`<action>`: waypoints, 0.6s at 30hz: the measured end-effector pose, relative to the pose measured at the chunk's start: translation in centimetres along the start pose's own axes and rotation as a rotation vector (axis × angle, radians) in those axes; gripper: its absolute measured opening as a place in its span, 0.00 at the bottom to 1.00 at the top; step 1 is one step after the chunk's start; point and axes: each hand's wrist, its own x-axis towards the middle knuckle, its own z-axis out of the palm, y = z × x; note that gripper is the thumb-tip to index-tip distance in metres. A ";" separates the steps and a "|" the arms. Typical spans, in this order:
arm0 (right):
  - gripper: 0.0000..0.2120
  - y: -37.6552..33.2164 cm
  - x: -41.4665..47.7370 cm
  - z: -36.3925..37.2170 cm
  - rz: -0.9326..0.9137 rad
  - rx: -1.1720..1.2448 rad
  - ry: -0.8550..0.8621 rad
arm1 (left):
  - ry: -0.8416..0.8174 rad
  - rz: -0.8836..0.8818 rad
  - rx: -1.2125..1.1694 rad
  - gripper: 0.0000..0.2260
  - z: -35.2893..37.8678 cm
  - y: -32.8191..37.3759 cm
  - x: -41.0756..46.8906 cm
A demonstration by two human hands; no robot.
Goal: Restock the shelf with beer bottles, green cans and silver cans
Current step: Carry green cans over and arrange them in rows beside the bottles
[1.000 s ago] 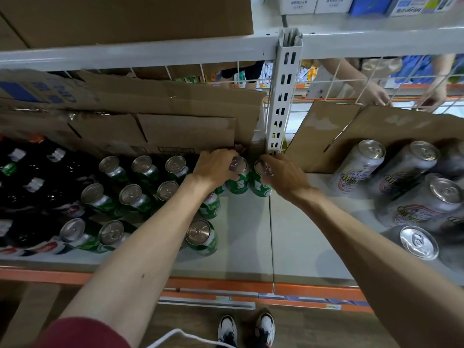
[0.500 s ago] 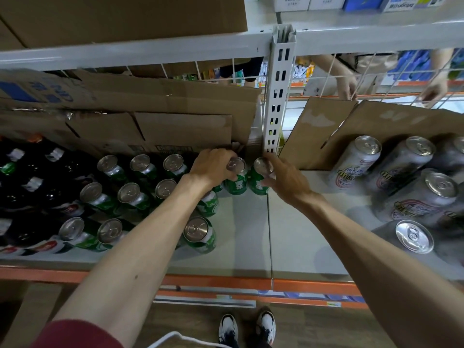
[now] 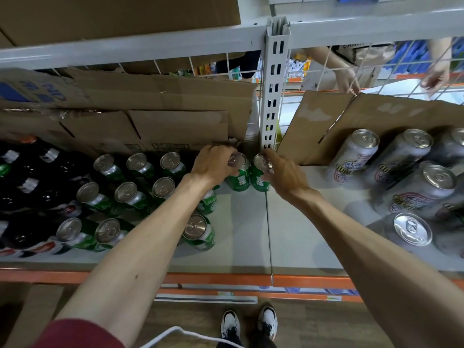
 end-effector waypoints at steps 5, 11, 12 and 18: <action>0.26 0.1 0.0 0.5 -0.002 0.033 0.000 | -0.014 -0.021 0.009 0.26 0.2 -0.1 0.0; 0.27 0.3 -0.2 0.8 -0.021 -0.007 0.008 | -0.037 -0.043 -0.007 0.25 -0.3 -0.5 -0.2; 0.27 0.3 -0.2 0.8 -0.017 -0.011 0.005 | -0.045 -0.041 -0.005 0.25 -0.3 -0.5 -0.3; 0.29 0.3 -0.2 0.7 0.004 0.013 -0.009 | -0.072 -0.018 -0.005 0.24 -0.5 -0.3 -0.4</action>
